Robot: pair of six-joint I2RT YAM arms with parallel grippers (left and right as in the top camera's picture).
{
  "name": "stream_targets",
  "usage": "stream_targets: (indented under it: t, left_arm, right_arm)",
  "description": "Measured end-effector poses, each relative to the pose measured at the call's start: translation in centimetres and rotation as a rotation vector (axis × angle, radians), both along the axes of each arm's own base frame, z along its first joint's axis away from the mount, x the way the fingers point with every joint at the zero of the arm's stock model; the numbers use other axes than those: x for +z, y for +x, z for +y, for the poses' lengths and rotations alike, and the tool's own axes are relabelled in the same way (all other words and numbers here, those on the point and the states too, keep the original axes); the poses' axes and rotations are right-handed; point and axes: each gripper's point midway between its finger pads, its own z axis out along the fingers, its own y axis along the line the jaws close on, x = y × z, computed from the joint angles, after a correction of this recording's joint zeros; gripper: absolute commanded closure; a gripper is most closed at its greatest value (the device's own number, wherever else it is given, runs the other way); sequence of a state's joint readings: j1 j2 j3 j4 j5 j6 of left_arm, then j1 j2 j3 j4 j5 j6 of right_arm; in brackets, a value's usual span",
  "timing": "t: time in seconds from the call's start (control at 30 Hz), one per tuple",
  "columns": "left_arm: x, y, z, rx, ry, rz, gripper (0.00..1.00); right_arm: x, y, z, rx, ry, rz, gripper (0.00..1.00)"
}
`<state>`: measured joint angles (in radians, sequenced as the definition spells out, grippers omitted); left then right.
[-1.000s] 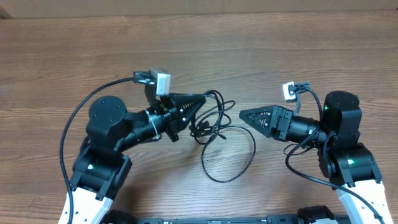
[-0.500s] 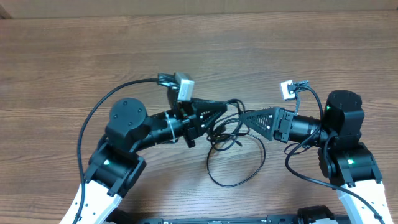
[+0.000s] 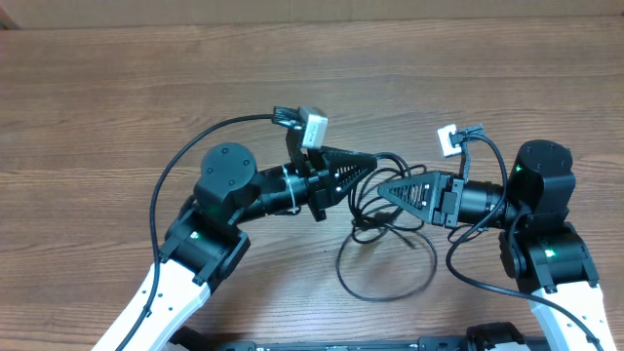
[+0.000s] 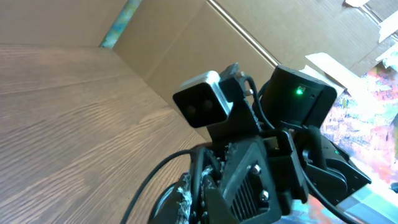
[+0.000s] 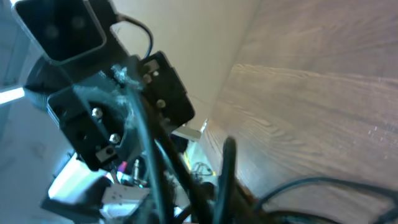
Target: Untangle cables
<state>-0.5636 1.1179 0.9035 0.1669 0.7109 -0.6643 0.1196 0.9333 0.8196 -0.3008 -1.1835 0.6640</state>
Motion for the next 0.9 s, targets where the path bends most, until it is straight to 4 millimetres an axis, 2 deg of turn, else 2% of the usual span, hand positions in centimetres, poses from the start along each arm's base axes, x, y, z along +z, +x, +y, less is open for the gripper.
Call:
stream_targets:
  t: [0.03, 0.1, 0.17, 0.2, 0.27, 0.3, 0.33, 0.37, 0.57, 0.73, 0.9]
  left_arm:
    - [-0.1, 0.1, -0.1, 0.001, 0.001, 0.007, 0.96]
    - [-0.4, 0.3, -0.1, 0.003, 0.002, 0.018, 0.96]
    - [-0.7, 0.6, -0.2, 0.007, 0.006, 0.029, 0.86]
    - [-0.9, 0.7, -0.3, 0.009, 0.010, 0.033, 0.74]
    - [-1.4, 0.9, -0.4, 0.009, 0.018, 0.043, 0.29]
    - [-1.6, 1.0, -0.5, 0.009, 0.023, 0.047, 0.13]
    - [-1.9, 1.0, -0.5, 0.009, 0.032, 0.056, 0.03]
    - [-2.3, 1.1, -0.5, 0.008, 0.043, 0.057, 0.00]
    - [-3.8, 0.9, -0.4, 0.001, 0.112, 0.035, 0.00]
    - [-6.3, 1.0, 0.2, 0.021, 0.213, 0.033, 0.00]
    - [-8.0, 0.5, 1.2, 0.028, 0.319, -0.011, 0.00]
  right_arm:
    - [0.0, 0.0, 0.0, 0.002, 0.001, 0.003, 0.96]
    - [0.0, -0.1, 0.0, 0.003, 0.002, 0.007, 0.96]
    - [0.0, -0.1, 0.0, 0.006, 0.003, 0.006, 0.96]
    - [0.0, -0.1, 0.0, 0.005, 0.003, 0.007, 0.96]
    - [0.0, -0.1, 0.0, 0.005, 0.003, 0.007, 0.96]
    - [0.0, -0.1, 0.0, 0.005, 0.003, 0.009, 0.96]
    - [0.0, 0.0, 0.0, 0.000, 0.004, 0.016, 0.96]
    - [-0.1, 0.1, 0.0, -0.011, 0.003, 0.034, 0.96]
    - [-2.2, 1.7, -0.9, -0.167, -0.022, 0.243, 0.96]
    - [-4.0, 3.2, -2.1, -0.333, -0.025, 0.447, 0.96]
    - [-4.9, 4.4, -3.1, -0.481, 0.030, 0.638, 0.96]
